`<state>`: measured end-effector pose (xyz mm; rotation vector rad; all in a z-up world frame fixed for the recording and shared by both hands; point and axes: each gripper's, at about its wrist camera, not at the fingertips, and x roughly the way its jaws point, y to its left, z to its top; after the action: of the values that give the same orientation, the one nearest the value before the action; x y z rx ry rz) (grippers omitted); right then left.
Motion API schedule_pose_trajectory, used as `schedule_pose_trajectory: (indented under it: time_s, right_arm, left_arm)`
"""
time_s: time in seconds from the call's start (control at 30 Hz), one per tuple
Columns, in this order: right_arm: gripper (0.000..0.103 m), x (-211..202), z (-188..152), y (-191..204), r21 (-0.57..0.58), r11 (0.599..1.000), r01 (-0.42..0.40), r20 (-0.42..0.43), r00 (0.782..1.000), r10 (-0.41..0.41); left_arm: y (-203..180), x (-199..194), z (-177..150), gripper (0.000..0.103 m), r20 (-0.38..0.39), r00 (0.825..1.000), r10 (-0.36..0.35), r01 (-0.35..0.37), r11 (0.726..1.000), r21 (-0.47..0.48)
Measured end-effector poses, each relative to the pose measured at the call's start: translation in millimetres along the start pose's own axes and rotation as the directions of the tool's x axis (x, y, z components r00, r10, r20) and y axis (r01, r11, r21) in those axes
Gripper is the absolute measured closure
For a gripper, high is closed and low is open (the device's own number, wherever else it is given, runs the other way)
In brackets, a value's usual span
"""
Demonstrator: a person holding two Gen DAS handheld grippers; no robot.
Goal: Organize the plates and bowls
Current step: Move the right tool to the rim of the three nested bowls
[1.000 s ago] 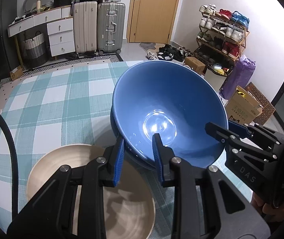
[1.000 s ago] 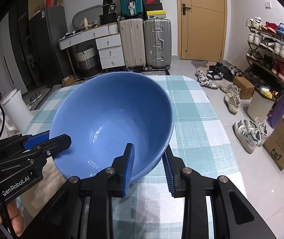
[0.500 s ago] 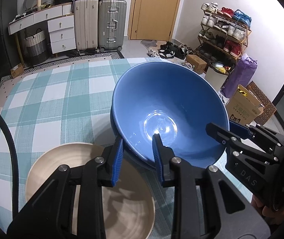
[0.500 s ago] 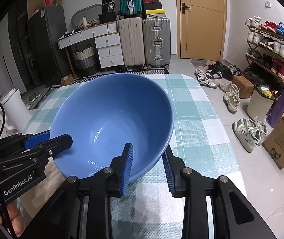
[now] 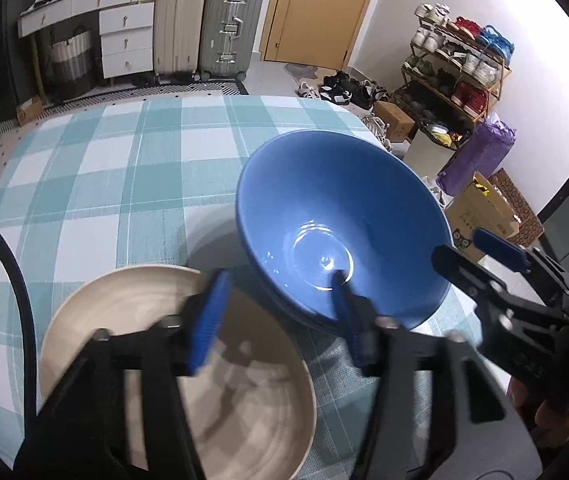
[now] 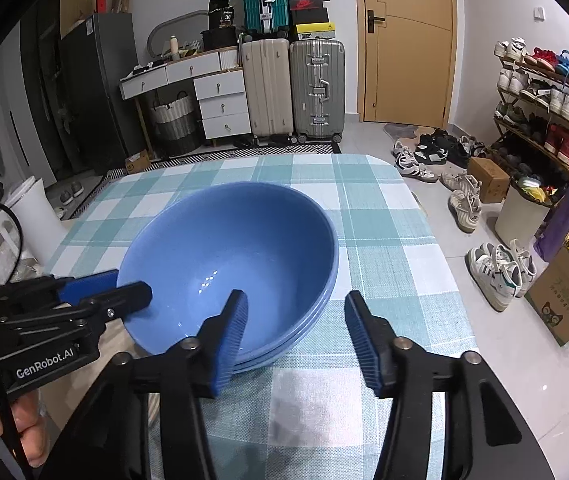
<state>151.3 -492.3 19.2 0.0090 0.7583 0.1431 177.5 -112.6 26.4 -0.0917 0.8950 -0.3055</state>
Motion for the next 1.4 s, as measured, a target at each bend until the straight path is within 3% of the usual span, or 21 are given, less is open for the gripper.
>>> schedule_pose_trajectory:
  time_s: [0.07, 0.27, 0.3, 0.7, 1.4]
  right_arm:
    - [0.016, -3.8, 0.6, -2.3, 0.006, 1.000, 0.000, 0.009, 1.000, -0.001]
    - [0.001, -18.9, 9.8, -5.4, -0.009, 1.000, 0.010, 0.037, 0.999, -0.009]
    - [0.001, -21.6, 11.5, -6.1, -0.011, 1.000, 0.000, 0.043, 0.999, 0.000]
    - [0.000, -25.2, 18.3, -19.2, 0.054, 0.994, -0.099, 0.057, 0.994, 0.096]
    - [0.001, 28.3, 7.3, -51.2, 0.220, 0.950, -0.220, 0.006, 0.974, 0.225]
  left_arm:
    - [3.5, -4.6, 0.9, 0.027, 0.018, 1.000, -0.005, 0.005, 1.000, -0.004]
    - [13.1, -20.0, 10.3, 0.010, 0.053, 0.998, -0.029, 0.030, 0.999, -0.025]
    - [14.4, -22.6, 11.9, 0.001, 0.062, 0.998, -0.029, 0.031, 0.999, -0.028]
    - [28.5, -24.6, 19.5, 0.001, 0.067, 0.998, 0.000, 0.005, 0.997, -0.080]
    - [57.1, 34.5, 24.4, 0.001, -0.020, 0.995, -0.095, 0.088, 0.972, -0.217]
